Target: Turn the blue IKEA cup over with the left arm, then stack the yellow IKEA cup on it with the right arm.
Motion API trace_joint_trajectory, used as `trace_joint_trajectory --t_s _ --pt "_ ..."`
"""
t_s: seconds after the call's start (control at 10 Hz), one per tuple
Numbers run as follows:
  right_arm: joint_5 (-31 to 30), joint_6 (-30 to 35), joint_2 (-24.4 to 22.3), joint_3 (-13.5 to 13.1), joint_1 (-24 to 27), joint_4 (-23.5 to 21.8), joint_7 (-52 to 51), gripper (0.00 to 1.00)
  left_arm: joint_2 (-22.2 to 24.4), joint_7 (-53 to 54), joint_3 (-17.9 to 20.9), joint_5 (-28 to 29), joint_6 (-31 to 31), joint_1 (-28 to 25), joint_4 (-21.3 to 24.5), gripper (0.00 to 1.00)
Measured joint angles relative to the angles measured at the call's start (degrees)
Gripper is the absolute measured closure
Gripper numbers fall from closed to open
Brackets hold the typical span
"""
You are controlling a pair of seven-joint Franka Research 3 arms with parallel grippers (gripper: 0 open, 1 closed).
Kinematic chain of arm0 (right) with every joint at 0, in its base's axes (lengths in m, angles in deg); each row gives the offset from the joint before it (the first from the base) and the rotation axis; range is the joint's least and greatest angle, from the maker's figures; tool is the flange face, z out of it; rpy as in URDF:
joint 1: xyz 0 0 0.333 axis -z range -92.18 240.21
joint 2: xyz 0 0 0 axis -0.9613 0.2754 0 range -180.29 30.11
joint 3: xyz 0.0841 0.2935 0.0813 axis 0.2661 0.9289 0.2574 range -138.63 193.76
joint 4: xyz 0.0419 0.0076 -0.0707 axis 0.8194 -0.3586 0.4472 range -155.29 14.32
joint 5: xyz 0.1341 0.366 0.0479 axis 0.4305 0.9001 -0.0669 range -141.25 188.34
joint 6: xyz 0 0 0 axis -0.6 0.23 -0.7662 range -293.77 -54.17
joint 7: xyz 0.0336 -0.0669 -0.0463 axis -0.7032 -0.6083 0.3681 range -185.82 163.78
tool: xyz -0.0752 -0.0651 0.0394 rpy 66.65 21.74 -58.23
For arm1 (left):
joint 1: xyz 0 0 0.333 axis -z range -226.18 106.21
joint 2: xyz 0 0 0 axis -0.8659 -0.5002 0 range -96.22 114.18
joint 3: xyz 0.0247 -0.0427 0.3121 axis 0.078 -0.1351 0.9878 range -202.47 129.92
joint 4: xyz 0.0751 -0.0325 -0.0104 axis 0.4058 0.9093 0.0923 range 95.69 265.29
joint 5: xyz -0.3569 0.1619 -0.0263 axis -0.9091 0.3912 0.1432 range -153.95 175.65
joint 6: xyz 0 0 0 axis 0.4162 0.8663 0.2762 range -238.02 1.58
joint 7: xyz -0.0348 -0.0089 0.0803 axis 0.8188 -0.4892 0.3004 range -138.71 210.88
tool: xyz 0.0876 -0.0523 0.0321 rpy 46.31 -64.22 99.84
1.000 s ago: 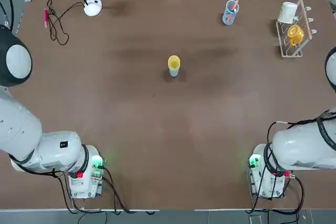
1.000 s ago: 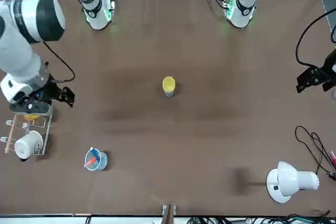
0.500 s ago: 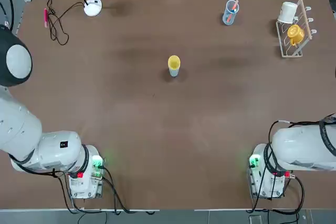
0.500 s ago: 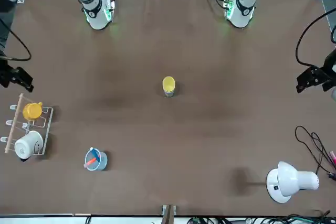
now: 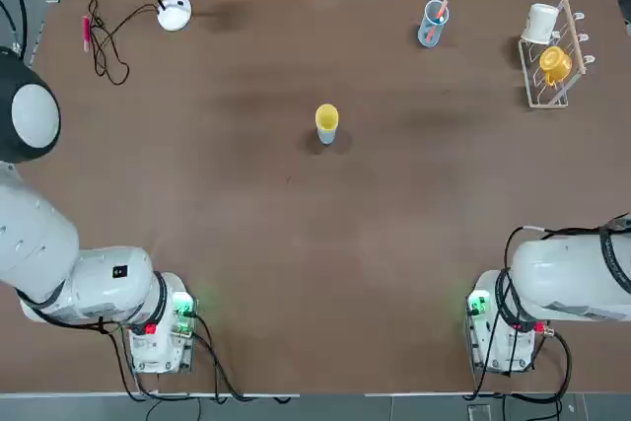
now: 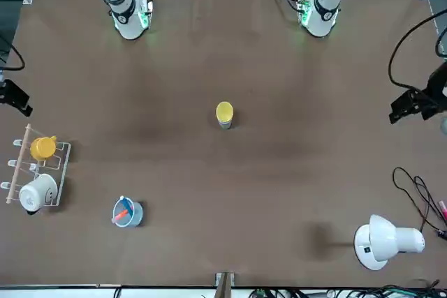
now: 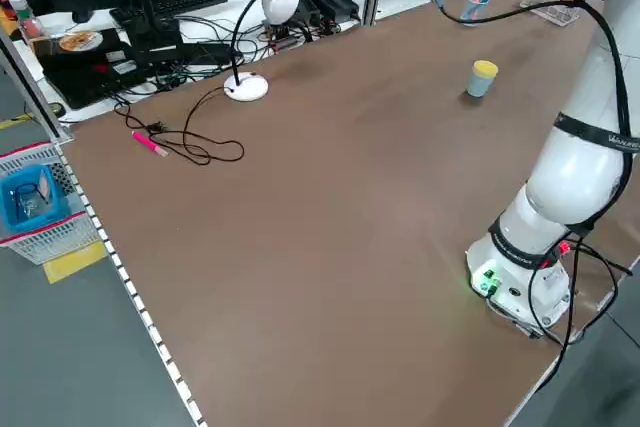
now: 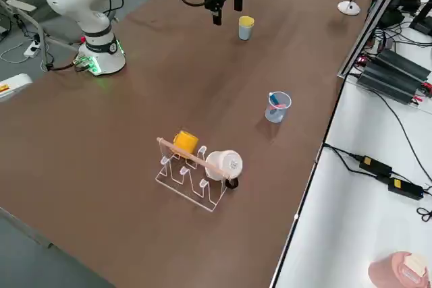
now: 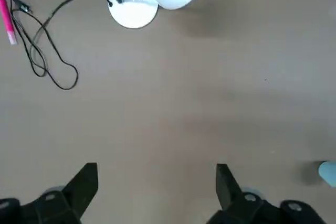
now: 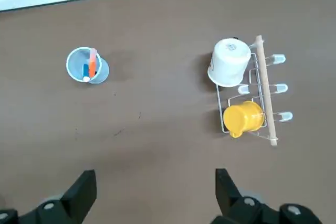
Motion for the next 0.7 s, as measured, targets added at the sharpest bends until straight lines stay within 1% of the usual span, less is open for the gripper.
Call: trace_joint_trajectory --t_s 0.3,0.5,0.7 --pt "0.0 0.1 0.1 0.0 -0.8 -0.6 2.9 0.0 0.0 -0.2 0.0 -0.2 1.0 0.0 0.0 0.01" --pt "0.0 -1.6 0.3 0.8 -1.7 -2.3 5.7 0.0 0.0 -0.2 0.0 -0.2 1.1 0.0 0.0 0.01" --pt "0.0 -2.0 0.4 1.2 -2.2 -2.8 7.2 0.0 0.0 -0.2 0.0 -0.2 1.1 0.0 0.0 0.01"
